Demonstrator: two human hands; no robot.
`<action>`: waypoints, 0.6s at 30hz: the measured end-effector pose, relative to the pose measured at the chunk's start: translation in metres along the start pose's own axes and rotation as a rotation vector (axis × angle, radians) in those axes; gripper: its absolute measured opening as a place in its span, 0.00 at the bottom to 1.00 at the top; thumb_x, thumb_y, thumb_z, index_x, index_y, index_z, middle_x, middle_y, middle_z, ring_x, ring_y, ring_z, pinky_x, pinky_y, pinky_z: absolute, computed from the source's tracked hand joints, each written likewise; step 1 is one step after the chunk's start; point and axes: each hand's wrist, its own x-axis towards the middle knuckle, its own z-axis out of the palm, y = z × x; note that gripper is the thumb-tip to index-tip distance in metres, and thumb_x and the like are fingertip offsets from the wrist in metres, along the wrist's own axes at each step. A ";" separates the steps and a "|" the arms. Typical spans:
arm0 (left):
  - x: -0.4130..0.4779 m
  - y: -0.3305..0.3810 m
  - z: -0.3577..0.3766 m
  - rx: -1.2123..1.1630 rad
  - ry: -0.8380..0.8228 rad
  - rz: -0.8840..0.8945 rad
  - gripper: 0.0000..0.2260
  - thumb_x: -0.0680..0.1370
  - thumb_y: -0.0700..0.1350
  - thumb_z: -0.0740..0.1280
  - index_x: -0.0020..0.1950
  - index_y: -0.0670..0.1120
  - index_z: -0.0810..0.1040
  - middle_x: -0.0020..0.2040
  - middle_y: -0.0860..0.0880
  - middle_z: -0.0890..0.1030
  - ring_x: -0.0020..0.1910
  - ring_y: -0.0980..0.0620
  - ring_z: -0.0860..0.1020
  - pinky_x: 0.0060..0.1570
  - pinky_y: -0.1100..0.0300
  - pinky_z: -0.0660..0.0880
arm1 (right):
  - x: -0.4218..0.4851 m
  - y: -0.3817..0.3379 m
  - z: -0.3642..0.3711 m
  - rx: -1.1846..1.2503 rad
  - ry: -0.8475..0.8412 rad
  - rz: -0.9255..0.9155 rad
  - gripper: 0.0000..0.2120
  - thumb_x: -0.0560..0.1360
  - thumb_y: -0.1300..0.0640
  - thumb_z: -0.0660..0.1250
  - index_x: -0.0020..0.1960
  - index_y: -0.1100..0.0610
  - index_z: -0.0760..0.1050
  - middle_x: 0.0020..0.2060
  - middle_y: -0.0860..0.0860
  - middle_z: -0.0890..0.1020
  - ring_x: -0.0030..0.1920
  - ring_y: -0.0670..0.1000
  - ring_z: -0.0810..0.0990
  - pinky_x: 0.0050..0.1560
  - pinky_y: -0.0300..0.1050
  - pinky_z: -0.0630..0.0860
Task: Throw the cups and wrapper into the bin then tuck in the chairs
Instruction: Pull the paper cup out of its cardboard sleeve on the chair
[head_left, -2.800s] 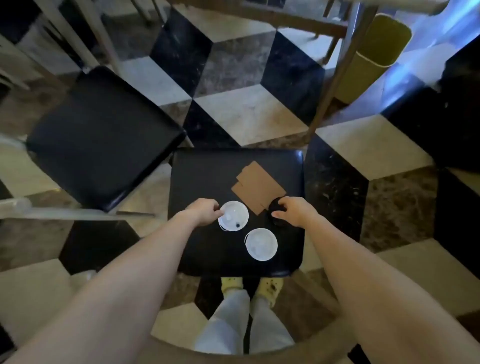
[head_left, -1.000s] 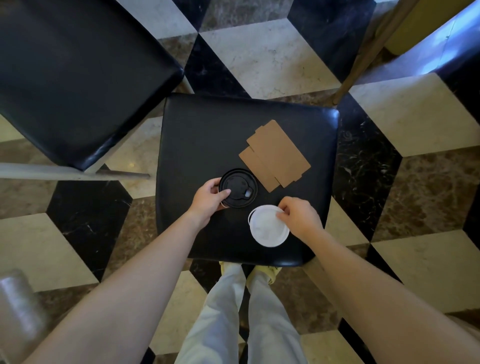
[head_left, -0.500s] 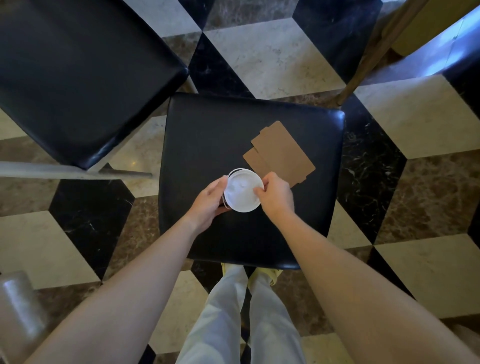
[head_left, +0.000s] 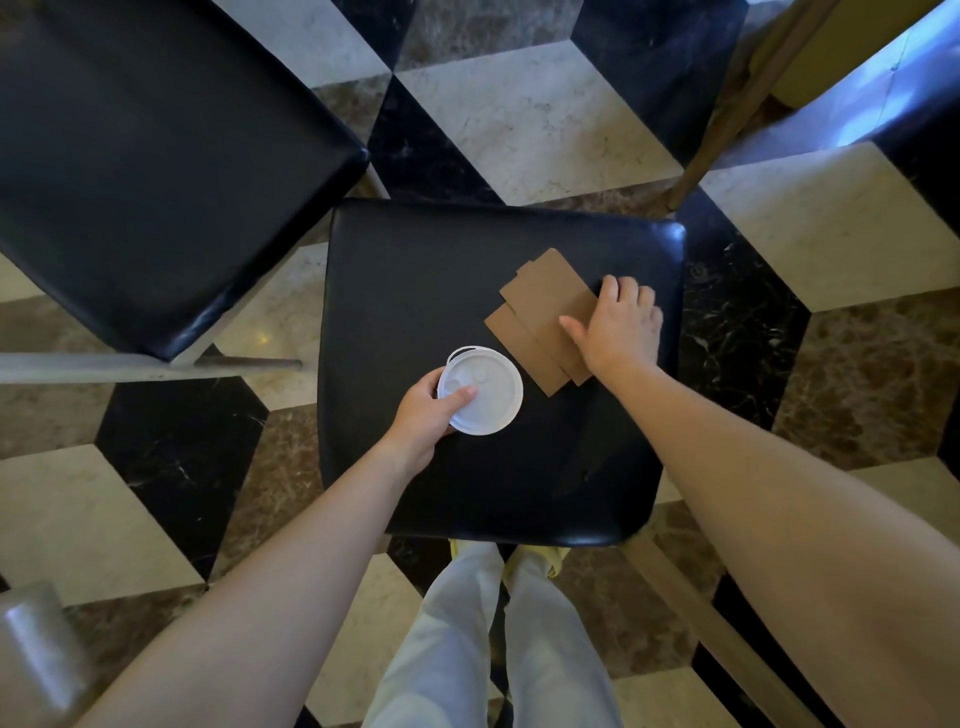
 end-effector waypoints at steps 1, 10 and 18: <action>0.000 0.001 -0.002 -0.009 -0.009 -0.008 0.15 0.76 0.41 0.69 0.62 0.48 0.74 0.54 0.50 0.78 0.52 0.51 0.77 0.45 0.59 0.78 | 0.002 -0.001 0.003 -0.021 -0.046 0.010 0.37 0.76 0.42 0.63 0.76 0.60 0.54 0.74 0.60 0.60 0.74 0.60 0.59 0.73 0.57 0.58; 0.001 0.013 0.000 -0.013 -0.066 -0.045 0.15 0.75 0.41 0.70 0.60 0.49 0.75 0.57 0.48 0.78 0.59 0.47 0.75 0.57 0.51 0.77 | -0.029 -0.024 0.015 0.144 -0.034 0.103 0.31 0.70 0.48 0.73 0.65 0.60 0.65 0.65 0.57 0.69 0.66 0.57 0.68 0.67 0.52 0.66; -0.012 0.037 0.033 0.170 -0.126 -0.005 0.19 0.76 0.40 0.69 0.66 0.45 0.74 0.59 0.47 0.78 0.60 0.46 0.76 0.56 0.52 0.77 | -0.029 0.021 -0.015 0.734 -0.402 0.082 0.10 0.78 0.56 0.65 0.58 0.56 0.72 0.51 0.52 0.78 0.53 0.52 0.77 0.48 0.43 0.70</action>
